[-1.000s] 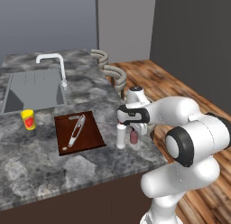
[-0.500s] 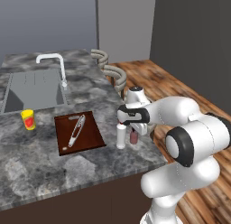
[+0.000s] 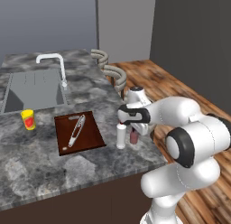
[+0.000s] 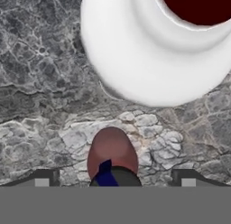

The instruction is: Place the drinks on the dining counter in a tight cluster.

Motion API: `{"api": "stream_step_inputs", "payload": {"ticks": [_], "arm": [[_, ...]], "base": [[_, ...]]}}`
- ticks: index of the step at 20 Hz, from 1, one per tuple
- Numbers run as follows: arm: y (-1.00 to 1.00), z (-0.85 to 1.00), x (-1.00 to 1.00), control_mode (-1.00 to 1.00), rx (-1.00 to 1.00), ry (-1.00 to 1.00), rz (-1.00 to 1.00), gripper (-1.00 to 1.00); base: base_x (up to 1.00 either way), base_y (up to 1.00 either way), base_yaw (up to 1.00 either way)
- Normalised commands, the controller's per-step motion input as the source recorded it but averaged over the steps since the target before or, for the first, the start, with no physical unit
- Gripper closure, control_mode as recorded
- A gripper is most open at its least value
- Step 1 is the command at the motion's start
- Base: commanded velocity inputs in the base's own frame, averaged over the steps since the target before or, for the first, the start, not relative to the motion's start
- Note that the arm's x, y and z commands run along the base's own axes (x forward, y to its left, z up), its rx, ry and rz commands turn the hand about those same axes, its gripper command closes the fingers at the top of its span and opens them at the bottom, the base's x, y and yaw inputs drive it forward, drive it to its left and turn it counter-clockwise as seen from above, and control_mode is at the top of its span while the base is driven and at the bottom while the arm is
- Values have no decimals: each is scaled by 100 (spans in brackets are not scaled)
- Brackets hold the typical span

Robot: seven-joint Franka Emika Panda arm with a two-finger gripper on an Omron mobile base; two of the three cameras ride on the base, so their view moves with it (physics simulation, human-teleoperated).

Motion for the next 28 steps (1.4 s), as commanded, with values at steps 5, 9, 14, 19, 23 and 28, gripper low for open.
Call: {"api": "stream_step_inputs", "payload": {"ticks": [5, 9, 14, 19, 23, 28], "arm": [[-23, 14, -48, -100, 0, -7, -2, -100], [-17, 18, -46, -100, 0, -5, -3, -100], [-27, 13, -43, -100, 0, -1, -10, -100], [-42, 17, -48, -100, 2, 0, -26, -100], [-33, 24, -39, -100, 4, -1, -33, -100], [-2, 1, -4, -100, 3, 0, -54, -100]], "base": [[0, 0, 0], [0, 0, 0], [0, 0, 0], [0, 0, 0], [0, 0, 0], [0, 0, 0]]}}
